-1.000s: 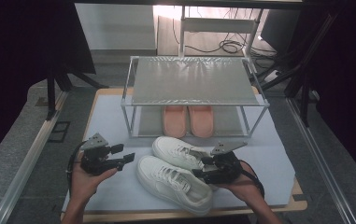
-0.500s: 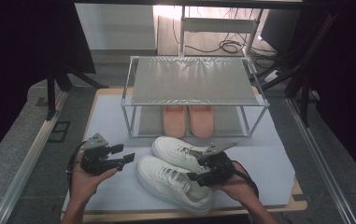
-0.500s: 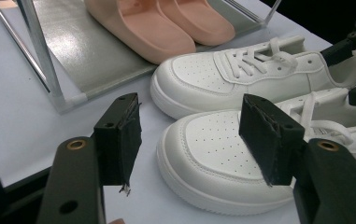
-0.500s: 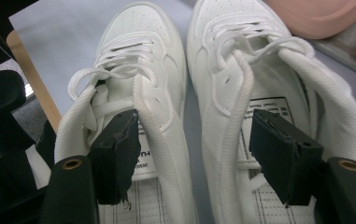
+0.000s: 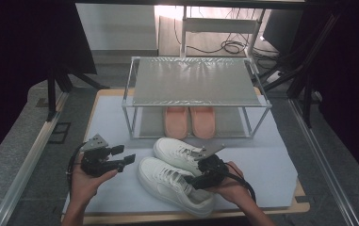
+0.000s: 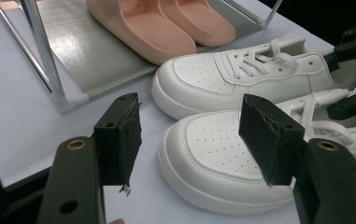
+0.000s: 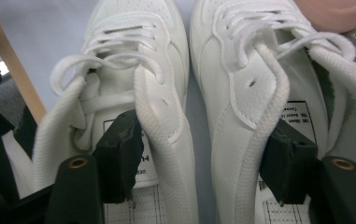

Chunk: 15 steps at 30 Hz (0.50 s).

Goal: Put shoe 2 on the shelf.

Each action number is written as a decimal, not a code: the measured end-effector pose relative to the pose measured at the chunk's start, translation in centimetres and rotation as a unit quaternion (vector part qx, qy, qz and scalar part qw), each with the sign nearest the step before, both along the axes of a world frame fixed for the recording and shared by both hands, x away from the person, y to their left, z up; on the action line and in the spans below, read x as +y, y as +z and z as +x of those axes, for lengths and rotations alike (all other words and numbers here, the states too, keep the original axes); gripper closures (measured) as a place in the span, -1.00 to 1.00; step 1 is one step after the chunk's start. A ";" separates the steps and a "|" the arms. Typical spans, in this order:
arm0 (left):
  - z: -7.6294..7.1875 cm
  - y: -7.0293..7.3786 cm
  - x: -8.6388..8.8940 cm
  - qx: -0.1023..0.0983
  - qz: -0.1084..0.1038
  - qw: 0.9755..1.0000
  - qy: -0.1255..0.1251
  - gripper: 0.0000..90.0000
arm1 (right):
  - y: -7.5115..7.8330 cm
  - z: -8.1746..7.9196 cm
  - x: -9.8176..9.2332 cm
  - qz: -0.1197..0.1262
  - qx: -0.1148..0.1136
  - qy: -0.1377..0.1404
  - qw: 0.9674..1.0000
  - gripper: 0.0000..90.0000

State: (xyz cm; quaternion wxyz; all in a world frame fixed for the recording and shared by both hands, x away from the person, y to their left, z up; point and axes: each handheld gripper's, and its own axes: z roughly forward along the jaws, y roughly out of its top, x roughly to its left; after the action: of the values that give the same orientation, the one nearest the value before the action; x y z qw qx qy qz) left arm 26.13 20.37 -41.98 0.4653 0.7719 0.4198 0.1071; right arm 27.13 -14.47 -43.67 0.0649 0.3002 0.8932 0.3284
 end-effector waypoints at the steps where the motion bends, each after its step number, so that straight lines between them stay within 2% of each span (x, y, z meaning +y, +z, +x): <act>1: 0.0 0.0 0.0 0.000 0.000 1.000 0.000 -0.12 | -0.1 0.1 0.1 -0.003 0.003 0.002 1.000 -0.14; 5: 0.0 0.0 0.0 0.000 0.000 1.000 0.000 -0.12 | -0.1 0.3 0.2 -0.013 0.006 0.007 1.000 0.00; 10: 0.0 0.0 -0.1 0.000 0.000 1.000 0.000 -0.12 | -0.1 0.6 -0.1 -0.006 0.021 0.017 1.000 0.33; 15: 0.0 0.0 -0.1 0.000 0.001 1.000 -0.002 -0.12 | 0.0 0.8 0.1 -0.017 0.028 0.027 0.999 0.37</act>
State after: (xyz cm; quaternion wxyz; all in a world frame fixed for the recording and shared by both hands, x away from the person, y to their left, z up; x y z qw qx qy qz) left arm 26.14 20.23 -41.97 0.4650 0.7732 0.4179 0.1063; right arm 27.89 -14.40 -43.63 0.0363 0.2836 0.9079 0.3066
